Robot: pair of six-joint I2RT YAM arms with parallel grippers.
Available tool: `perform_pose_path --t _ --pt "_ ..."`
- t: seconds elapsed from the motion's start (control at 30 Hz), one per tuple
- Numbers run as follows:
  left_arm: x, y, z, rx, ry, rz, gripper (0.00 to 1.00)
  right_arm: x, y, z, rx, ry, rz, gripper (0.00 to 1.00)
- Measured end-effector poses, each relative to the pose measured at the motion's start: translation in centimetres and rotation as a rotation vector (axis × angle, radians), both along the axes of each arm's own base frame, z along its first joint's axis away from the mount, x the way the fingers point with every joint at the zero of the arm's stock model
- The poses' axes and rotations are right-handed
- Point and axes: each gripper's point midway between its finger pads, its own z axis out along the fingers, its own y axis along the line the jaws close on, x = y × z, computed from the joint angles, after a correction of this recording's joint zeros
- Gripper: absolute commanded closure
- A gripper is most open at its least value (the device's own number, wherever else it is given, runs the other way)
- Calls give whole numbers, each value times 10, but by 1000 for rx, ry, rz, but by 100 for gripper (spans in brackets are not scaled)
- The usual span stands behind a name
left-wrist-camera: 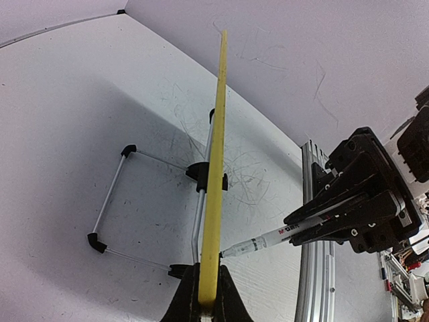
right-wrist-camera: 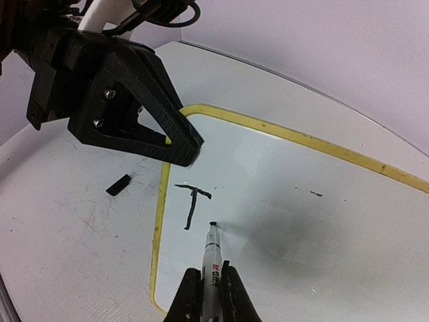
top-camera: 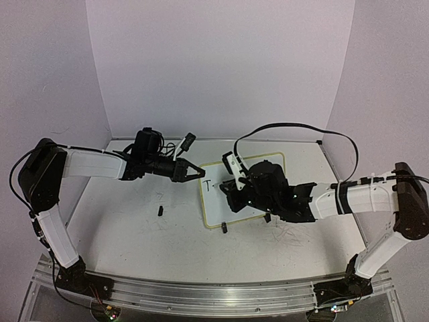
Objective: Write a sentence on the whiteboard
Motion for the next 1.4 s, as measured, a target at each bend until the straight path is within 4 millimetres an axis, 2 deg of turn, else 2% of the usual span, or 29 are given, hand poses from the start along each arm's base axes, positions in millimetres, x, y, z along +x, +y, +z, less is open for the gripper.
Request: perform_pose_path --t 0.73,1.4 --pt "0 0 0 0 0 0 100 -2 4 -5 7 22 15 100" --pt "1 0 0 1 -1 3 100 -3 -4 -12 -16 24 -13 100"
